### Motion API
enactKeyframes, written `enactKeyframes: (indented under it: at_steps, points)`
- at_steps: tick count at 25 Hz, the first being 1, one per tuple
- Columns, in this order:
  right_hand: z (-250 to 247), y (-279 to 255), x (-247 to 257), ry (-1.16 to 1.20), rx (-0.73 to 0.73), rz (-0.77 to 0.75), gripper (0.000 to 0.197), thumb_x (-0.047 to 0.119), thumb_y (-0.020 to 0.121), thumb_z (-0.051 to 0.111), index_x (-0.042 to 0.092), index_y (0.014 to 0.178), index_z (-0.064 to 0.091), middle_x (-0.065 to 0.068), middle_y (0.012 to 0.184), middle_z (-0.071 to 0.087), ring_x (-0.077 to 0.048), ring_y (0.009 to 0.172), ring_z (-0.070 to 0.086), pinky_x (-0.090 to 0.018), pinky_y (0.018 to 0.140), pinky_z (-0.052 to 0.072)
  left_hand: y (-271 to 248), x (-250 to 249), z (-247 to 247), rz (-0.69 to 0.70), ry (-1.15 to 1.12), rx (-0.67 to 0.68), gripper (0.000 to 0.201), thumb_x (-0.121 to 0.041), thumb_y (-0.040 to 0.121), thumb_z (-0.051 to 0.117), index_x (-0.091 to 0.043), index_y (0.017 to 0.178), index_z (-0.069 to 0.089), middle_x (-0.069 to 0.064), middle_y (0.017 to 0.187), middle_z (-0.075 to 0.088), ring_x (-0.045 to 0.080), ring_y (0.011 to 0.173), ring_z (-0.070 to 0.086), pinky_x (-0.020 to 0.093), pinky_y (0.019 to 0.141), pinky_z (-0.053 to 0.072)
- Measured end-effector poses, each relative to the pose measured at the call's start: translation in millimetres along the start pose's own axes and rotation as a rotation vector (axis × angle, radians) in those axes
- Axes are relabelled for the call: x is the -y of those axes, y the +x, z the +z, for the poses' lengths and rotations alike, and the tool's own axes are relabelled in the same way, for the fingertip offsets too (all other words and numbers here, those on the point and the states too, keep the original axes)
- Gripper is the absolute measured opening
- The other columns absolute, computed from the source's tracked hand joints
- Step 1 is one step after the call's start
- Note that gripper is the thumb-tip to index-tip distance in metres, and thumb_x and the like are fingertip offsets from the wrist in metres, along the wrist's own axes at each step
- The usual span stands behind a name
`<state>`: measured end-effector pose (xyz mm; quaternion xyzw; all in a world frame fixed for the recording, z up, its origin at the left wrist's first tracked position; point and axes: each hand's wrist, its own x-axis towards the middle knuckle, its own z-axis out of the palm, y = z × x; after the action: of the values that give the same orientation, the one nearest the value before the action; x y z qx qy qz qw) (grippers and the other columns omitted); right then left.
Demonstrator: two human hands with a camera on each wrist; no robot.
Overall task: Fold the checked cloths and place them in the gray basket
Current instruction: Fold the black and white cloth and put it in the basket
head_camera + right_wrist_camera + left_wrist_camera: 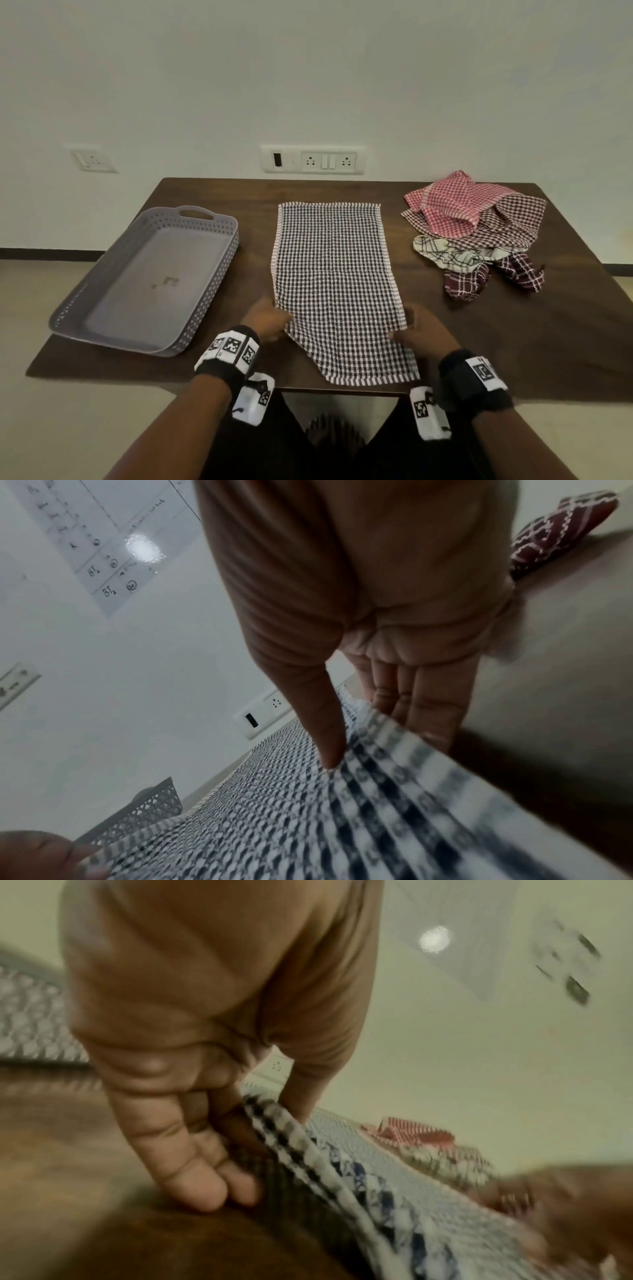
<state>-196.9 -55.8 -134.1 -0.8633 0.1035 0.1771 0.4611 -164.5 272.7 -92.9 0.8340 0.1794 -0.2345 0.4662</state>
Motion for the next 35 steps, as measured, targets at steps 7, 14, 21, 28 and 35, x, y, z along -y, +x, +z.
enactKeyframes:
  at_steps: [7,14,21,28,35]
  points:
    - [-16,-29,26,0.504,-0.191,-0.098,0.012,0.003,0.092,0.064,0.01,0.098,0.071,-0.007,0.101,0.074,-0.025,0.101,0.068,-0.035,0.091,0.054,-12,-3,-9,-0.032,-0.421,-0.016,0.023,-0.001,0.09,0.056,0.003,0.112,0.064,0.019,0.108,0.071,0.027,0.086,0.068,0.037,0.079,0.056]
    - [-13,-53,19,0.674,0.074,-0.009,0.031,-0.005,0.094,0.049,0.01,0.108,0.072,-0.014,0.103,0.074,-0.026,0.081,0.066,-0.032,0.068,0.057,-40,26,-24,0.151,-0.296,0.108,0.052,0.003,0.091,0.054,-0.037,0.125,0.055,0.008,0.075,0.068,0.014,0.049,0.058,0.021,0.042,0.047]
    - [-6,-36,7,0.112,-0.097,-0.266,0.038,-0.008,0.077,0.067,0.026,0.089,0.077,-0.007,0.114,0.072,-0.024,0.108,0.069,-0.049,0.098,0.053,-43,21,-15,0.557,0.619,0.35,0.062,0.016,0.074,0.053,-0.023,0.12,0.067,-0.006,0.123,0.049,0.002,0.114,0.047,0.006,0.1,0.031]
    - [-21,-35,26,-0.106,-0.085,-0.466,0.034,-0.008,0.078,0.07,0.02,0.094,0.08,0.002,0.15,0.047,-0.012,0.143,0.034,-0.03,0.117,0.025,-32,29,-31,0.635,0.613,0.153,0.044,0.007,0.078,0.065,-0.032,0.097,0.075,-0.01,0.109,0.064,0.009,0.103,0.061,0.028,0.098,0.049]
    - [-31,-28,71,0.232,-0.074,-0.389,0.011,0.011,0.094,0.065,0.01,0.093,0.075,0.002,0.084,0.077,-0.003,0.071,0.069,-0.015,0.066,0.051,-18,12,-30,0.616,0.086,-0.04,0.038,-0.049,0.094,0.054,-0.015,0.095,0.07,0.007,0.093,0.073,0.023,0.087,0.067,0.041,0.082,0.052]
